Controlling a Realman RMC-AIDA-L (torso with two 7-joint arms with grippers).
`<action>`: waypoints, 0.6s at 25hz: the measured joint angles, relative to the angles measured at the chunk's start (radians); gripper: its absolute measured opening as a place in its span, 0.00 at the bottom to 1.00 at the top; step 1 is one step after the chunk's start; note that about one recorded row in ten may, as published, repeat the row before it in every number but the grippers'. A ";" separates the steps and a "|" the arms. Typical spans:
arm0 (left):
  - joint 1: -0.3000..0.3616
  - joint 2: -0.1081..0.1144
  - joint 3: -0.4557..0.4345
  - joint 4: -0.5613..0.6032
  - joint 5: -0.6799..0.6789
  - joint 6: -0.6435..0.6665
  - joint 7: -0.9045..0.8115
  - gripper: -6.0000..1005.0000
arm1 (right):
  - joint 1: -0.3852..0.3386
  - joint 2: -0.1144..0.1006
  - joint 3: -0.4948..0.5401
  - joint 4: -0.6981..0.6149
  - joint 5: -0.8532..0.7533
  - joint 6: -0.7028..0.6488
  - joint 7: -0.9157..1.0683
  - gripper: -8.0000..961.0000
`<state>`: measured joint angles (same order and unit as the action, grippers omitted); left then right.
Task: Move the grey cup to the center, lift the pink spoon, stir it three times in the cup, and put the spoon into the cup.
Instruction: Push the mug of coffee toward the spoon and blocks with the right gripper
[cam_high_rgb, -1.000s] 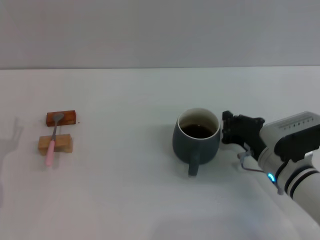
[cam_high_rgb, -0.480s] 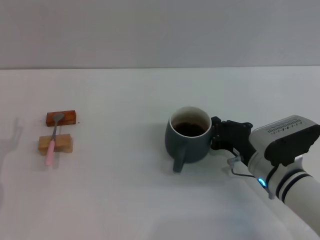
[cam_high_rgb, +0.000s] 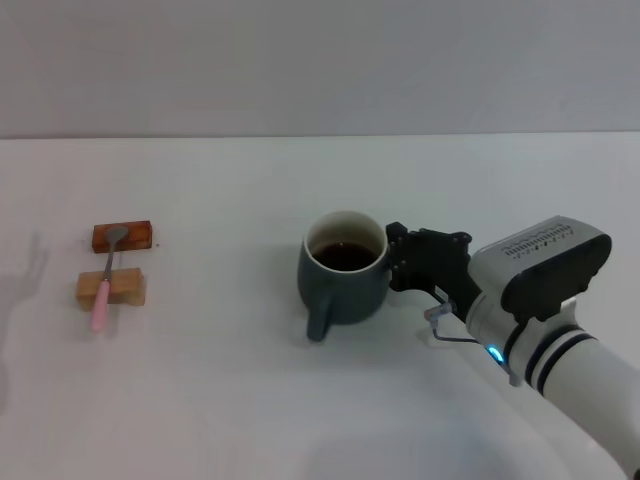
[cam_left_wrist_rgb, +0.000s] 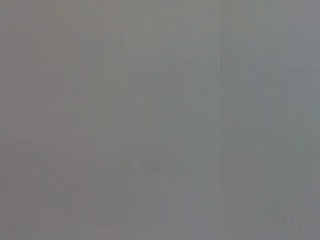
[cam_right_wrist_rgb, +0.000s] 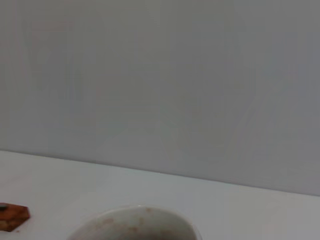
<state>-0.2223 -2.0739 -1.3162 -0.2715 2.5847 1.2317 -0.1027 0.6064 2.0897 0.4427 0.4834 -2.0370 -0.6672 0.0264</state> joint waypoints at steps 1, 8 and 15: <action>0.000 0.000 0.000 0.000 0.000 0.000 0.000 0.81 | 0.000 0.000 0.000 0.000 0.000 0.000 0.000 0.01; 0.000 0.000 -0.001 0.000 0.000 0.000 0.000 0.81 | 0.011 0.000 -0.018 0.013 -0.002 0.000 0.000 0.01; 0.001 0.000 -0.002 0.000 0.000 0.003 0.000 0.81 | 0.016 0.001 -0.037 0.038 -0.003 0.015 0.000 0.01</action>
<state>-0.2216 -2.0739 -1.3177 -0.2715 2.5848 1.2349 -0.1027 0.6226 2.0905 0.4053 0.5214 -2.0403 -0.6526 0.0266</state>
